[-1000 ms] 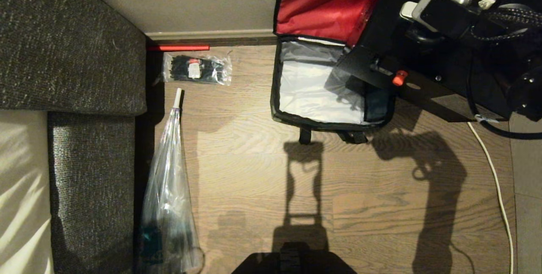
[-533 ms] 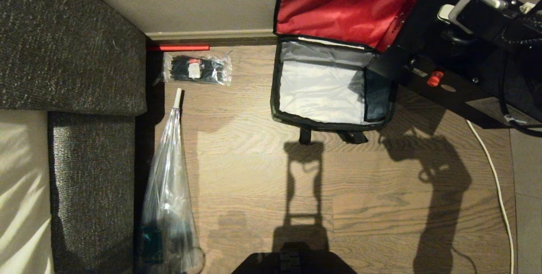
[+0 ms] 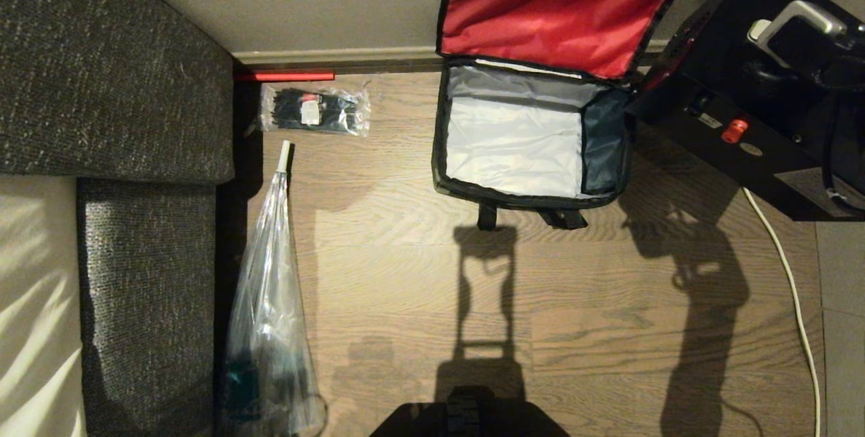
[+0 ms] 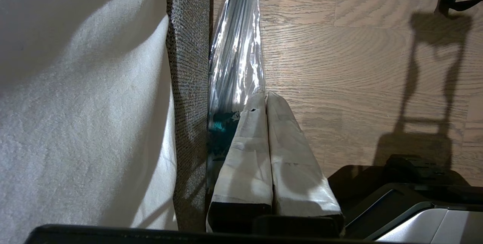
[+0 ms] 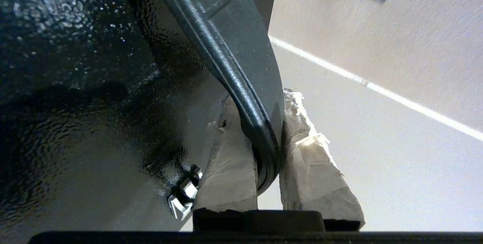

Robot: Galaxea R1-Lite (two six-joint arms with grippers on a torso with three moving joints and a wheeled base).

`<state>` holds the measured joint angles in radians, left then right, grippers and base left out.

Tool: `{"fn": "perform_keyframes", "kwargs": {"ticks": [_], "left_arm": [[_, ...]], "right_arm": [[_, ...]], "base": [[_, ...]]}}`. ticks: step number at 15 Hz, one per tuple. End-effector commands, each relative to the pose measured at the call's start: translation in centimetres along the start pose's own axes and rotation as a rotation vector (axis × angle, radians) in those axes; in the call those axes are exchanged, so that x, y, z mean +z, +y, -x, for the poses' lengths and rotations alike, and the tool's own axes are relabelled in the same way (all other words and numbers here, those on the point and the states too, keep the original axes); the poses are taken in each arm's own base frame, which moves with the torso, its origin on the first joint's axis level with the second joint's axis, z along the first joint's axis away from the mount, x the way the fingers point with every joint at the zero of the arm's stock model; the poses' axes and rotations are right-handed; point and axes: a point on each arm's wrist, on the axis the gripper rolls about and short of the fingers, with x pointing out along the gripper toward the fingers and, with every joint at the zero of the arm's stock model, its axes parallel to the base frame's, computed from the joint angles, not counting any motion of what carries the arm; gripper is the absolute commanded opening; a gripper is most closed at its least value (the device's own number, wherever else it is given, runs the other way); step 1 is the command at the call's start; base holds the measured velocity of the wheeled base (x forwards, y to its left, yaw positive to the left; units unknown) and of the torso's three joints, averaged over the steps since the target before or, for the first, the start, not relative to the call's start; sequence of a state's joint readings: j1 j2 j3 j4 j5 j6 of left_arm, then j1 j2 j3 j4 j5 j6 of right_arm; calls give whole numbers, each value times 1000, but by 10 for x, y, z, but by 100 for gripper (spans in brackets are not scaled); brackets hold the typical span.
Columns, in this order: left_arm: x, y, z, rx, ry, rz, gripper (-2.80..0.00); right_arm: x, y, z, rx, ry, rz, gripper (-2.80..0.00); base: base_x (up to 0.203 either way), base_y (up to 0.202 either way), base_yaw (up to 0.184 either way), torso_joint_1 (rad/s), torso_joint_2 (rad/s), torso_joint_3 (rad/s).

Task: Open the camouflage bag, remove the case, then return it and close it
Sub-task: Release the handle

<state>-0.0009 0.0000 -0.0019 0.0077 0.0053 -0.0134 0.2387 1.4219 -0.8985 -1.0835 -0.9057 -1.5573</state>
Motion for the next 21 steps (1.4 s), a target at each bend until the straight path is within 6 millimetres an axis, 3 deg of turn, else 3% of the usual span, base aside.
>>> {"fn": "perform_keyframes", "kwargs": {"ticks": [1,6,10,21], "left_arm": [[0,0,0,2,0,0,-280],[0,0,0,1,-1,0,-280],[0,0,0,0,-1,0,-280],[0,0,0,0,0,0,-280]], "right_arm": [[-6,0,-7,-10,43,20,-280],[-24,3,-24,-37,133,52,-280],[-33,19,-42,-38,196,71,-280],[-60,113,-89,69,335,96,-280]], "base": [[0,0,0,0,0,0],[0,0,0,0,0,0],[0,0,0,0,0,0],[0,0,0,0,0,0]]}}
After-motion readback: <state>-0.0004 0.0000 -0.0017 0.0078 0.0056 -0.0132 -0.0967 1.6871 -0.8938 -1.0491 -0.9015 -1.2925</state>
